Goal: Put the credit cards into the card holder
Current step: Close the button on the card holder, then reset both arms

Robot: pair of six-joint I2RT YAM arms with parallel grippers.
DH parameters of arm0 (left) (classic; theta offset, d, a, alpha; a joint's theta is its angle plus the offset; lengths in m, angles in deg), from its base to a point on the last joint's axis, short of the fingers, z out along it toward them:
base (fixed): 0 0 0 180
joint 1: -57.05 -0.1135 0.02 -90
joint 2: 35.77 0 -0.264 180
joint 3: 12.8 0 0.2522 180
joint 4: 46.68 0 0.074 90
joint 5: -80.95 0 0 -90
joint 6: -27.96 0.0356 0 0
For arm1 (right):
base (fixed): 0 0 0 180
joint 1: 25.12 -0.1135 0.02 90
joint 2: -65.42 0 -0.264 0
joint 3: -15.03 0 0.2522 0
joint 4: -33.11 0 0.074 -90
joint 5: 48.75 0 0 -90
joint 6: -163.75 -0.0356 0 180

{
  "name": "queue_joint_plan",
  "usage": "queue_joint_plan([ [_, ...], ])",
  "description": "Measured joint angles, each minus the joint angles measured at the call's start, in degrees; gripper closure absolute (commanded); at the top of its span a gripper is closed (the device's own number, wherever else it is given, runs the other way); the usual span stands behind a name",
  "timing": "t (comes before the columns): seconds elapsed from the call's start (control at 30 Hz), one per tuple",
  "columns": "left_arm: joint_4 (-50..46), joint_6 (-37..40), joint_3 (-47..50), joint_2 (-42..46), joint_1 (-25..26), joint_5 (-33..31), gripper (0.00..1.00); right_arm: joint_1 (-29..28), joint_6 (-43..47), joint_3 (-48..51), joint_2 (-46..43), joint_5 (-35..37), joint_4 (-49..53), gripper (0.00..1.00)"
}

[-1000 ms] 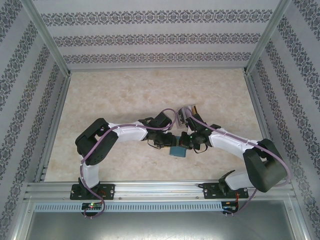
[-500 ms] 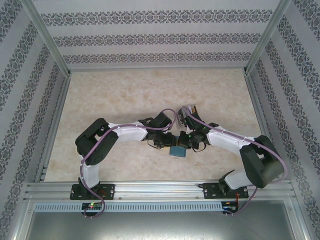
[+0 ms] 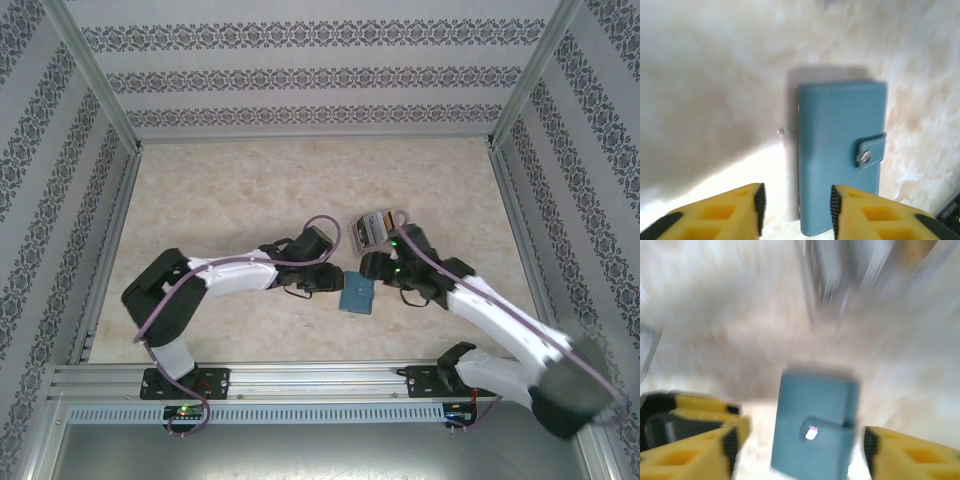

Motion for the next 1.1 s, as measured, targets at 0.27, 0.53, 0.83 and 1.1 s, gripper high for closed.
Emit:
queue_joint_plan([
  [0.27, -4.11, 8.26, 6.23, 23.61, -6.08, -23.98, 0.01, 15.06, 21.57, 13.07, -10.01, 23.21, -16.06, 0.02],
  [0.53, -2.84, 17.77, 16.39, 31.69, -27.91, -40.7, 0.01, 25.27, 34.82, 17.81, 13.07, 20.04, -39.43, 0.02],
  [0.83, 19.45, 32.68, 29.07, 25.83, -37.77, -45.35, 0.01, 27.08, 38.34, 16.22, 28.68, 11.87, -66.47, 0.02],
  [1.1, 37.44, 40.57, 31.39, 15.37, -40.06, -36.98, 0.01, 27.41, 38.21, 20.5, 31.36, 12.37, -76.76, 0.02],
])
